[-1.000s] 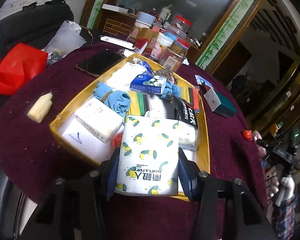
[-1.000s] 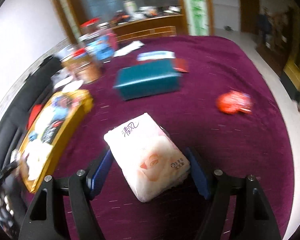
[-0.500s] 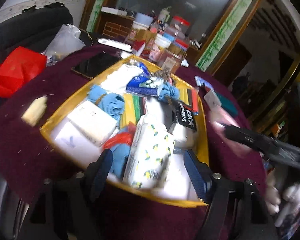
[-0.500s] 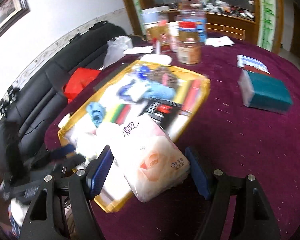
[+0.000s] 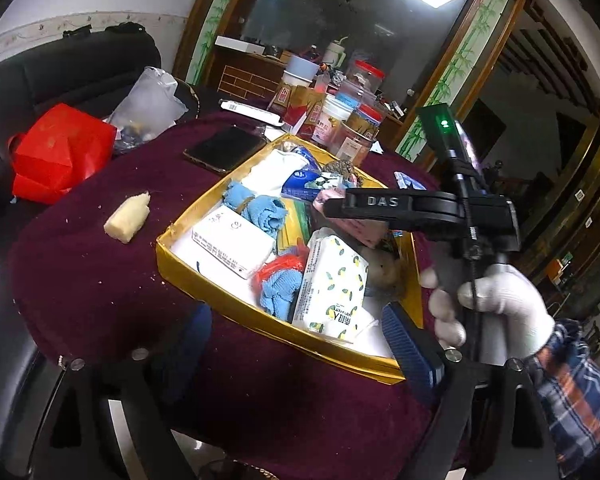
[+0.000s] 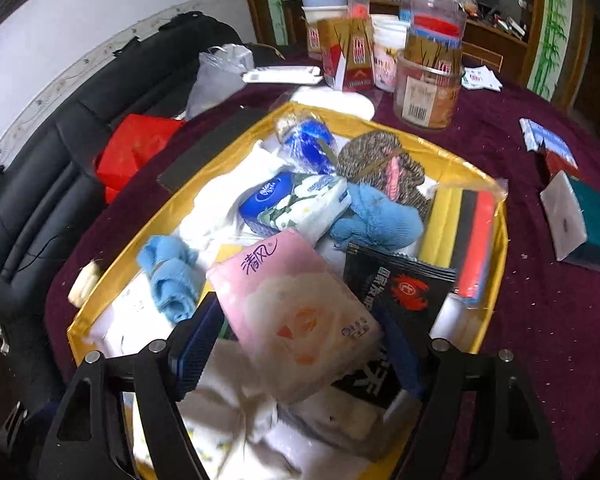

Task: Organize soft objects
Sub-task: 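Carry both tissue packs over the yellow tray and open both grippers to drop them, then move the right gripper to the red plastic bag on the table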

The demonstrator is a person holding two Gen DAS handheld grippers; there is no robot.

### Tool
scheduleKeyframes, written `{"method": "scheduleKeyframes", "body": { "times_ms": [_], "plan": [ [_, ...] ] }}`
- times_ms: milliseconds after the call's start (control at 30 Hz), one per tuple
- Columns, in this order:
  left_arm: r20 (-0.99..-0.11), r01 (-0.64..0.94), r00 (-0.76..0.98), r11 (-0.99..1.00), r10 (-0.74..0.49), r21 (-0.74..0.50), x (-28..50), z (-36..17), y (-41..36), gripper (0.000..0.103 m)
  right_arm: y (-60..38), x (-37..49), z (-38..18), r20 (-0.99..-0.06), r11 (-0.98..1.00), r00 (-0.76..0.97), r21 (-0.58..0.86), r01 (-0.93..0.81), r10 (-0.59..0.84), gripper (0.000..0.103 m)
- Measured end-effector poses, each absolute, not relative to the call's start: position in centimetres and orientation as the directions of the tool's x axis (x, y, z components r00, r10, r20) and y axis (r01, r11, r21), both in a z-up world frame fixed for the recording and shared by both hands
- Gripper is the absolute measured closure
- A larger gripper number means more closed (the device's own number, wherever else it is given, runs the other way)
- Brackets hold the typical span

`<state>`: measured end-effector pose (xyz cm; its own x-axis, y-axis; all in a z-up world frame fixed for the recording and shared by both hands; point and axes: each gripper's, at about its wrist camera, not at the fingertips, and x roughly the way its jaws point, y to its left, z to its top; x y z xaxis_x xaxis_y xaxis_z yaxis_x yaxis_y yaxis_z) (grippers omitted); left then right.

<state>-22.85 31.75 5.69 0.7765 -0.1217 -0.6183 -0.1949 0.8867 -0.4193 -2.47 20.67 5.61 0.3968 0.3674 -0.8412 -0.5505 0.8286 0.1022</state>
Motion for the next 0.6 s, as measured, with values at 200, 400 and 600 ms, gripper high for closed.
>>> {"method": "scheduleKeyframes", "body": {
  "times_ms": [200,400,600],
  "plan": [
    [-0.603,-0.202,0.788,0.872,-0.125,-0.445,-23.5,5.6,32.8,0.013,20.4,-2.8,6.0,-0.825,0.831,0.41,0.122,-0.543,0.389,0.027],
    [-0.588,-0.245,0.805,0.857,-0.082,-0.454,-24.7,6.0,34.5,0.013,20.3,-5.3,8.3,-0.785,0.791,0.408,0.163,-0.589,0.466,0.027],
    [-0.594,-0.304,0.804,0.84,-0.026,-0.449,-25.8,6.2,36.1,0.013,25.0,-9.6,7.1,-0.81,0.717,0.474,-0.098,-0.69,0.345,0.027]
  ]
}}
